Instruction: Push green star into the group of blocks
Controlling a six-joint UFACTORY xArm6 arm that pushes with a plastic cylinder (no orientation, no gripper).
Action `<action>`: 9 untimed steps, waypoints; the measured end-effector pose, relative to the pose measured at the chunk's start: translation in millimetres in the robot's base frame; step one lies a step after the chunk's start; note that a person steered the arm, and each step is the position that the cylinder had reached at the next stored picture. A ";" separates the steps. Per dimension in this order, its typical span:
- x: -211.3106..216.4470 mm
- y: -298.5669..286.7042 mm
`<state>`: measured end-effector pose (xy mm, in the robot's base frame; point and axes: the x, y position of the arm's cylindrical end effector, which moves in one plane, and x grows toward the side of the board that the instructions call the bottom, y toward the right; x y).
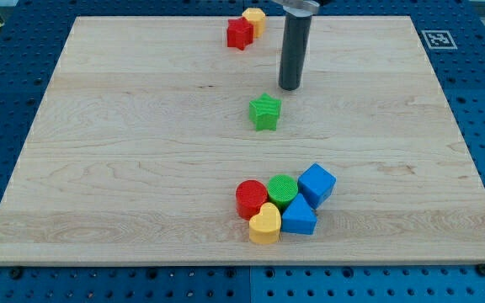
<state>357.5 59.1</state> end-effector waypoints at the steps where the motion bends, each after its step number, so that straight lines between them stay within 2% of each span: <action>1: 24.5 -11.7; 3: 112.8 -2.5; 5: 70.3 -4.7; 6: 64.2 -33.4; 7: 85.3 -60.5; 9: 166.9 -49.3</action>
<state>524.4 9.8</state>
